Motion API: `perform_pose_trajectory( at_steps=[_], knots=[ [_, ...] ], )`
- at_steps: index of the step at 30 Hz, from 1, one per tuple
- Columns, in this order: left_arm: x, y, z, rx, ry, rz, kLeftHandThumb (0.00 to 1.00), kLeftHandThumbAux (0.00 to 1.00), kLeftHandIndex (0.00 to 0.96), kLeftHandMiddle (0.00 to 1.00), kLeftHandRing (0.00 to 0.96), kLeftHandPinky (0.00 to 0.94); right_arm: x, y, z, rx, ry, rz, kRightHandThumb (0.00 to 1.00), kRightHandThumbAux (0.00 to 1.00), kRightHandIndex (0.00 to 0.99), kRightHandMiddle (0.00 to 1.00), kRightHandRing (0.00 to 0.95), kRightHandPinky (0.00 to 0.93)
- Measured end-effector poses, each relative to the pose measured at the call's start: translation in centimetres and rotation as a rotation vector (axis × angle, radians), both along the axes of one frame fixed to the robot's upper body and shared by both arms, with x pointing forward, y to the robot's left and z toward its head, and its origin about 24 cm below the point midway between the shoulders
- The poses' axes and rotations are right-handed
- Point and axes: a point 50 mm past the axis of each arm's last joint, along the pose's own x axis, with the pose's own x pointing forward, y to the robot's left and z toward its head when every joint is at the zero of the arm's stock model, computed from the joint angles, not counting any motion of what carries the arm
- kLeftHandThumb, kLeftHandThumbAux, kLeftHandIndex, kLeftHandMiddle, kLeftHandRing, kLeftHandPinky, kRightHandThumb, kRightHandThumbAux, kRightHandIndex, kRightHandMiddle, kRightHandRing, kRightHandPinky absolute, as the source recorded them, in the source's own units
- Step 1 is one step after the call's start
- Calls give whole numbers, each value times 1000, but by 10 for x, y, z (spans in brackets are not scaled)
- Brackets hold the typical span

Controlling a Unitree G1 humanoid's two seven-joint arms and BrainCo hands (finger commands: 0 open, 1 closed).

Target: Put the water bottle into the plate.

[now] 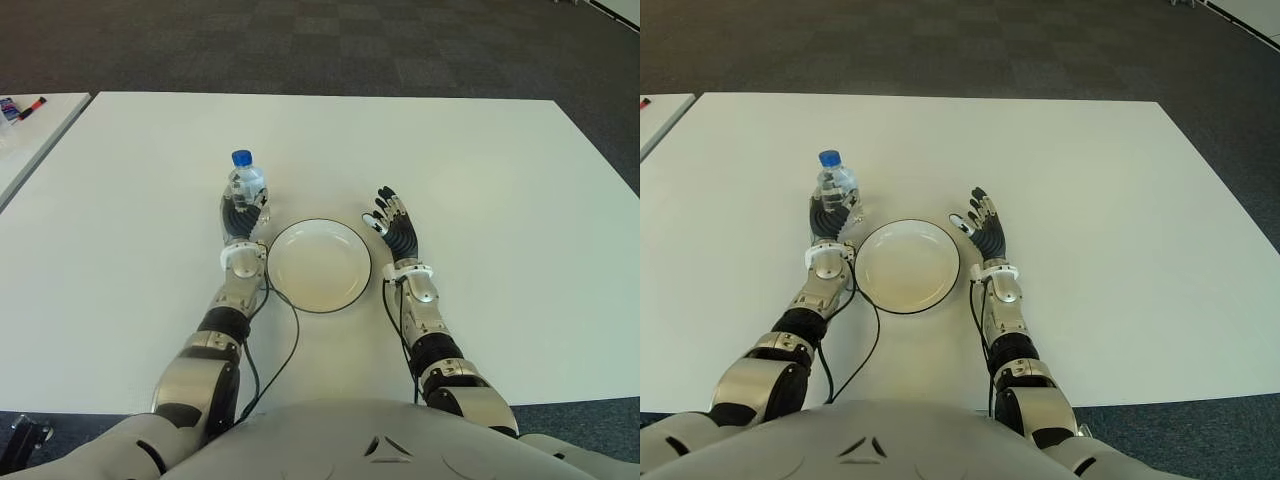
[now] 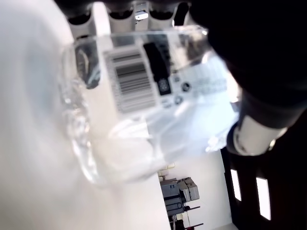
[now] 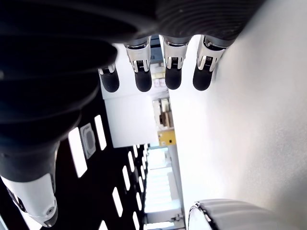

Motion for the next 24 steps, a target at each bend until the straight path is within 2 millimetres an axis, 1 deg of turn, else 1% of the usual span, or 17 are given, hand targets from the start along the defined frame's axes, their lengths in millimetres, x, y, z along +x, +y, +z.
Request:
perform_pose_trajectory(
  at_steps=[10,24],
  knots=[
    [-12,-3,5,-46,2,8,950,652,383,503,519,789,0,0,0,2,0,-3,91,715,0,2,3,59],
    [-19,-5,26,-76,-78,0,950,651,387,507,522,807,-1,-1,0,7,1,-7,104,716,0,6,8,66]
  ],
)
